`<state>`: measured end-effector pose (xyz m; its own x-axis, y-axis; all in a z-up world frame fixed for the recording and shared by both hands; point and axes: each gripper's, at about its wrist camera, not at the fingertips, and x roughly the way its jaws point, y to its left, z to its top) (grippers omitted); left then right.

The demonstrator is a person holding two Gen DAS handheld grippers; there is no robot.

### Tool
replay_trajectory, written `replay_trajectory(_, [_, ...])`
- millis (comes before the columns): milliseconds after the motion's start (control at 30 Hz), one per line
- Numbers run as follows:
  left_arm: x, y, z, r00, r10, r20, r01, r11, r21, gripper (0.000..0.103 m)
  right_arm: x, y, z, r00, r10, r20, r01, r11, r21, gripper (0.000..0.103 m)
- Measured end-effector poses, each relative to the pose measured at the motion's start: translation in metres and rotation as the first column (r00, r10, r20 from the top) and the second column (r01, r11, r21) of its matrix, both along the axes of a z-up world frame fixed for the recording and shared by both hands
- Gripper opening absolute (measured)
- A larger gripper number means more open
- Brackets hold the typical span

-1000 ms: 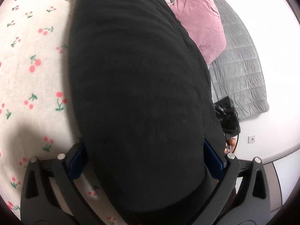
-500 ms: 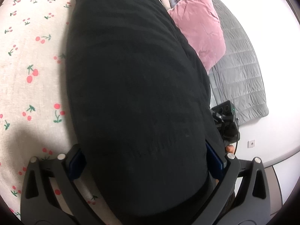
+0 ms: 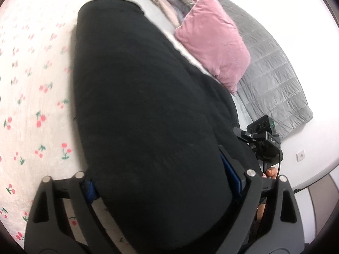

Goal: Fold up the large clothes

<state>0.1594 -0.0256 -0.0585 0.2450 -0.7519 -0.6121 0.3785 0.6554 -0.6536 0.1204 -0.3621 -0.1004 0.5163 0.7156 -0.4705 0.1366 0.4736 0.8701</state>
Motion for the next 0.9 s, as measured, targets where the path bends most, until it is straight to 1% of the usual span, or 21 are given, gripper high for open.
replay_trajectory(100, [-0.001, -0.011, 0.016, 0.999, -0.019, 0.05, 0.02, 0.999, -0.028, 0.09, -0.004, 0.0, 0.017, 0.997, 0.003, 0.075, -0.004, 1.0, 0.011, 0.052])
replay_trajectory(133, [0.0, -0.02, 0.023, 0.997, -0.034, 0.071, 0.037, 0.998, -0.043, 0.09, -0.007, 0.001, 0.026, 0.995, 0.004, 0.102, -0.003, 1.0, -0.009, 0.052])
replay_trajectory(167, [-0.001, -0.025, 0.026, 0.996, -0.043, 0.08, 0.047, 0.998, -0.047, 0.09, -0.01, 0.0, 0.033, 0.993, 0.004, 0.12, 0.0, 1.0, -0.028, 0.052])
replay_trajectory(233, [0.002, -0.048, 0.035, 0.991, -0.082, 0.105, 0.088, 0.995, -0.049, 0.09, -0.018, -0.006, 0.046, 0.99, -0.013, 0.143, 0.022, 0.998, -0.061, 0.052])
replay_trajectory(333, [0.008, -0.075, 0.044, 0.983, -0.136, 0.126, 0.146, 0.987, -0.073, 0.09, -0.035, -0.028, 0.063, 0.981, -0.073, 0.182, 0.089, 0.993, -0.083, 0.052])
replay_trajectory(433, [0.017, -0.112, 0.051, 0.967, -0.201, 0.155, 0.218, 0.971, -0.099, 0.09, -0.063, -0.061, 0.08, 0.959, -0.167, 0.228, 0.193, 0.976, -0.097, 0.052])
replay_trajectory(500, [0.023, -0.136, 0.052, 0.955, -0.25, 0.159, 0.267, 0.959, -0.091, 0.09, -0.078, -0.08, 0.088, 0.943, -0.223, 0.246, 0.26, 0.957, -0.126, 0.052])
replay_trajectory(567, [0.03, -0.156, 0.045, 0.947, -0.288, 0.141, 0.298, 0.953, -0.057, 0.091, -0.089, -0.091, 0.089, 0.932, -0.264, 0.248, 0.308, 0.938, -0.159, 0.052])
replay_trajectory(600, [0.036, -0.166, 0.034, 0.946, -0.304, 0.115, 0.309, 0.951, -0.02, 0.091, -0.094, -0.102, 0.084, 0.926, -0.302, 0.225, 0.345, 0.92, -0.187, 0.052])
replay_trajectory(633, [0.047, -0.179, 0.017, 0.947, -0.314, 0.064, 0.312, 0.949, 0.038, 0.091, -0.095, -0.109, 0.079, 0.923, -0.328, 0.2, 0.366, 0.909, -0.2, 0.055])
replay_trajectory(667, [0.056, -0.189, -0.002, 0.952, -0.307, 0.005, 0.304, 0.947, 0.107, 0.092, -0.096, -0.118, 0.068, 0.919, -0.365, 0.152, 0.391, 0.894, -0.217, 0.057])
replay_trajectory(700, [0.062, -0.194, -0.017, 0.956, -0.29, -0.037, 0.292, 0.942, 0.167, 0.097, -0.095, -0.128, 0.052, 0.91, -0.409, 0.07, 0.413, 0.876, -0.248, 0.058])
replay_trajectory(733, [0.068, -0.193, -0.031, 0.957, -0.282, -0.073, 0.29, 0.944, 0.159, 0.099, -0.095, -0.136, 0.038, 0.896, -0.443, -0.014, 0.422, 0.861, -0.284, 0.061])
replay_trajectory(767, [0.073, -0.186, -0.034, 0.957, -0.277, -0.088, 0.285, 0.953, 0.099, 0.099, -0.097, -0.145, 0.021, 0.875, -0.476, -0.094, 0.431, 0.851, -0.302, 0.062])
replay_trajectory(800, [0.075, -0.18, -0.033, 0.96, -0.263, -0.091, 0.27, 0.959, 0.079, 0.099, -0.099, -0.151, 0.012, 0.876, -0.471, -0.106, 0.437, 0.867, -0.237, 0.064])
replay_trajectory(833, [0.076, -0.174, -0.031, 0.966, -0.246, -0.083, 0.251, 0.965, 0.069, 0.099, -0.1, -0.154, 0.009, 0.877, -0.467, -0.108, 0.442, 0.875, -0.197, 0.064])
replay_trajectory(867, [0.075, -0.169, -0.028, 0.969, -0.238, -0.07, 0.243, 0.967, 0.074, 0.099, -0.101, -0.156, 0.01, 0.878, -0.466, -0.11, 0.443, 0.878, -0.183, 0.064])
replay_trajectory(900, [0.073, -0.166, -0.025, 0.971, -0.232, -0.059, 0.237, 0.968, 0.085, 0.099, -0.102, -0.155, 0.016, 0.879, -0.466, -0.099, 0.439, 0.874, -0.21, 0.064])
